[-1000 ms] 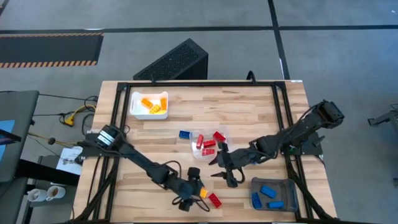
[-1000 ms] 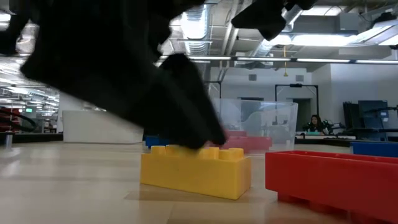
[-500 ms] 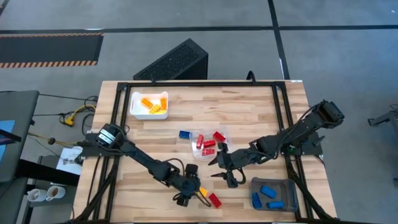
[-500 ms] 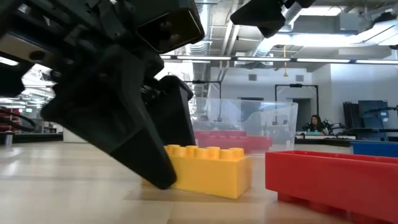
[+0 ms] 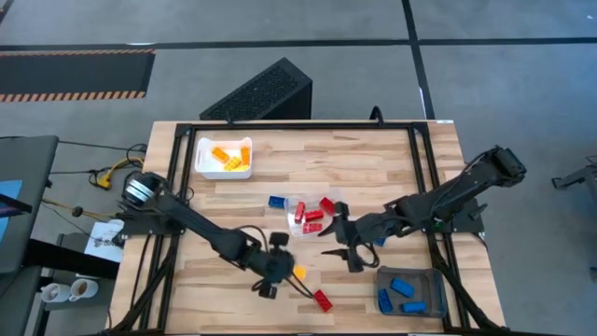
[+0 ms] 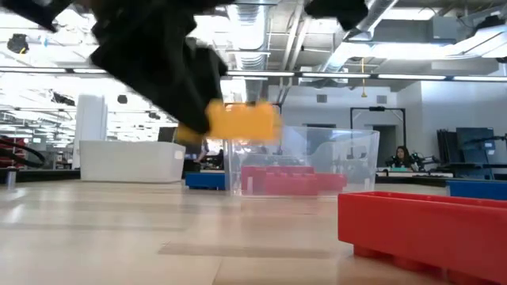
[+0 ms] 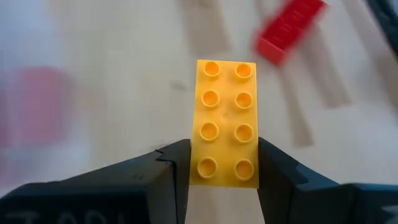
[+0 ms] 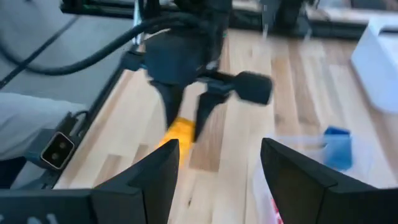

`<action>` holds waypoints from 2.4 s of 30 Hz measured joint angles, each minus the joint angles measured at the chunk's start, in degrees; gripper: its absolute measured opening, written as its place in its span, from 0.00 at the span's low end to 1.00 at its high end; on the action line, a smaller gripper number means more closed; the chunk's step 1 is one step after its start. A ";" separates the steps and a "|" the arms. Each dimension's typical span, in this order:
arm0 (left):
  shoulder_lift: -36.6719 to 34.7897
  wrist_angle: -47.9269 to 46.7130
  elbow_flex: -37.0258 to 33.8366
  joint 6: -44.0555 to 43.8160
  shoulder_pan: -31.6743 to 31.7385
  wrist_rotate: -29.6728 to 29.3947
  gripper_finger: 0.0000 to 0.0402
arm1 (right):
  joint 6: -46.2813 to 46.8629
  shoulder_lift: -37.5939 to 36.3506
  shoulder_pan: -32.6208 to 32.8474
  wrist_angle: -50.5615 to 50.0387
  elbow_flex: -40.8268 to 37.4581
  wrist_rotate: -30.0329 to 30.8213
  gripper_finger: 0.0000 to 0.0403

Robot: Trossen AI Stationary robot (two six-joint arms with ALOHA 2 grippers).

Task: Sort & place blocks by color
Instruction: Put the yellow game piece into the white bin

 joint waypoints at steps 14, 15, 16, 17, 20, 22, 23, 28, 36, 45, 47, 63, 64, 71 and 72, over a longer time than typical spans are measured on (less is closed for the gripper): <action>-15.35 17.89 -15.03 -2.71 -7.36 -21.08 0.26 | -4.24 -5.00 -3.50 4.47 0.00 2.78 0.62; -16.63 21.76 -18.07 -2.92 -7.55 -21.38 0.26 | -4.32 -4.68 -3.78 4.96 0.00 2.80 0.62; -17.69 26.74 -21.22 -2.93 -7.56 -21.45 0.26 | -4.38 -4.21 -4.17 5.51 0.07 2.78 0.62; -18.68 32.50 -24.32 -2.56 -7.43 -21.44 0.26 | -4.41 -3.85 -4.45 5.28 0.05 2.76 0.62; -21.19 48.57 -33.11 -0.78 -6.80 -21.45 0.26 | -4.40 -2.81 -5.37 6.78 -0.02 2.62 0.62; -22.28 57.52 -38.34 -0.02 -6.12 -21.84 0.26 | -4.45 -2.44 -5.93 7.41 -0.02 2.55 0.62; -22.51 61.33 -40.35 0.15 -5.94 -22.29 0.26 | -4.47 -2.43 -6.19 7.40 -0.02 2.53 0.62; -23.41 70.27 -46.55 0.13 -4.88 -24.07 0.26 | -4.45 -2.45 -7.40 7.52 -0.24 2.54 0.62; -23.61 70.84 -47.87 -0.83 -1.64 -22.82 0.26 | -5.07 -0.30 -9.48 6.08 -0.43 2.53 0.62; -23.56 71.46 -47.87 -1.83 0.18 -22.37 0.26 | -8.60 2.86 -14.62 14.11 -0.32 2.34 0.62; -23.56 71.44 -47.87 -2.84 0.10 -22.54 0.26 | -8.06 2.75 -15.76 14.86 -0.24 2.29 0.62; -23.54 69.95 -47.87 -1.87 4.51 -17.37 0.26 | -7.43 2.97 -19.39 15.09 -0.24 2.00 0.62; -23.54 69.95 -47.87 -2.33 4.83 -16.72 0.26 | -7.42 2.97 -19.38 15.11 -0.24 2.01 0.62; -23.54 68.95 -47.87 -6.32 6.70 -11.94 0.27 | -6.94 2.97 -19.17 15.79 -0.24 1.79 0.62; -23.54 68.61 -47.87 -6.36 6.70 -12.30 0.28 | -6.90 2.97 -19.15 15.84 -0.24 1.40 0.62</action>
